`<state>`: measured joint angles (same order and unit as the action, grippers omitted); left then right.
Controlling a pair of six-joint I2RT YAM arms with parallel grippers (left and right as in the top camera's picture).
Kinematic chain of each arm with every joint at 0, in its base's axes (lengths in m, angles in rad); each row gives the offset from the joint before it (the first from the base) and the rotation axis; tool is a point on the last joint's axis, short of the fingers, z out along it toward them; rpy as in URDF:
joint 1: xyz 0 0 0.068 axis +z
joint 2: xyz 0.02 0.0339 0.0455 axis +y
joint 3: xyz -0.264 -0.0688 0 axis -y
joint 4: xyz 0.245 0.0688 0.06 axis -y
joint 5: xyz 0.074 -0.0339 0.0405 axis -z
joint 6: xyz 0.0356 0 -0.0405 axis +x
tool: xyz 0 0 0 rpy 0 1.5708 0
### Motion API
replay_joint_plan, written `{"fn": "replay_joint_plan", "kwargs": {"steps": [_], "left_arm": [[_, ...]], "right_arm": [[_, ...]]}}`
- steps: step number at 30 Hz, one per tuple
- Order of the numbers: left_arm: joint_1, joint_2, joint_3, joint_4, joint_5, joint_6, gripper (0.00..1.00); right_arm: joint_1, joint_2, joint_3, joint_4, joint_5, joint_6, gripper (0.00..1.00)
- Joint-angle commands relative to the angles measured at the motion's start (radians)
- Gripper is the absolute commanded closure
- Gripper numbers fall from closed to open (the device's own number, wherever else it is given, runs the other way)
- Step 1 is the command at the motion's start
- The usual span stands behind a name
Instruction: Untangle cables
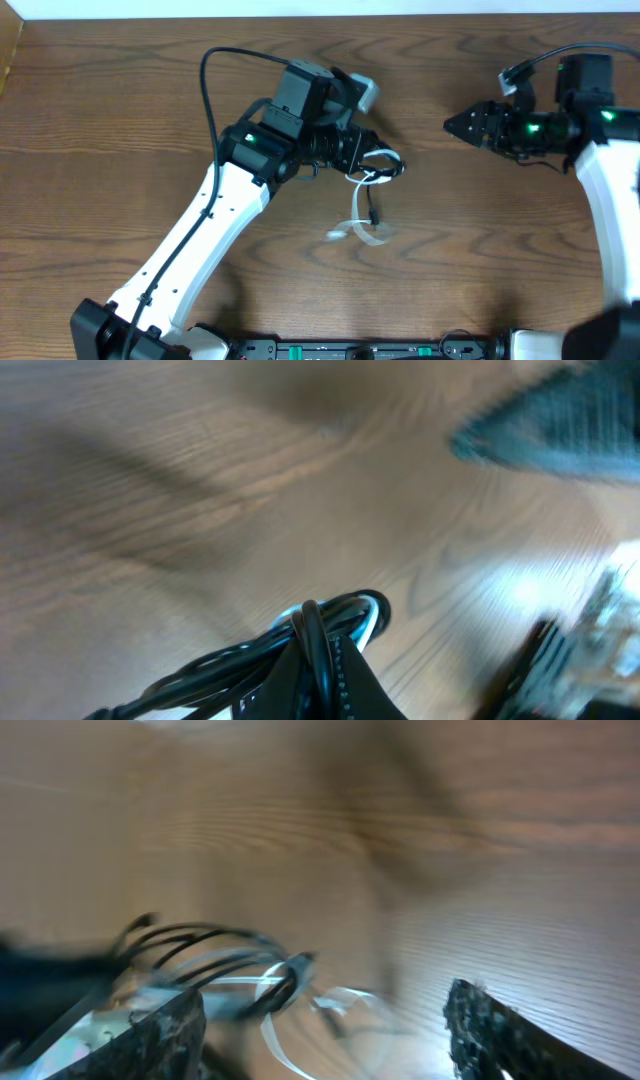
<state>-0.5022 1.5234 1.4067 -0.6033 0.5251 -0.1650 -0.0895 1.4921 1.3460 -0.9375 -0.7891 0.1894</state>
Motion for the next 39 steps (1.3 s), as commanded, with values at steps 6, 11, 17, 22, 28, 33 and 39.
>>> {"fn": "replay_joint_plan", "kwargs": {"steps": [6, 11, 17, 22, 28, 33, 39], "left_arm": [[0.068, -0.003, 0.002, 0.074, 0.018, -0.519, 0.92], [0.067, -0.003, 0.002, 0.092, 0.056, -0.540, 0.93], [0.067, -0.003, 0.002, 0.101, 0.100, -0.540, 0.92], [0.068, -0.003, 0.002, 0.120, 0.123, -0.540, 0.93], [0.069, -0.003, 0.002, 0.124, 0.123, -0.556, 0.93], [0.070, -0.003, 0.002, 0.176, 0.179, -0.608, 0.93], [0.070, -0.003, 0.002, 0.267, 0.259, -0.670, 0.93]], "right_arm": [[0.088, -0.051, 0.019, 0.019, -0.089, 0.016, 0.34], [0.179, -0.025, 0.019, 0.111, -0.074, 0.161, 0.41], [0.309, 0.030, 0.019, 0.222, 0.089, 0.429, 0.53], [0.359, 0.067, 0.019, 0.297, 0.071, 0.480, 0.56], [0.405, 0.074, 0.019, 0.334, 0.074, 0.495, 0.56], [0.422, 0.079, 0.019, 0.361, 0.092, 0.522, 0.56], [0.436, 0.112, 0.019, 0.418, 0.092, 0.547, 0.57]]}}
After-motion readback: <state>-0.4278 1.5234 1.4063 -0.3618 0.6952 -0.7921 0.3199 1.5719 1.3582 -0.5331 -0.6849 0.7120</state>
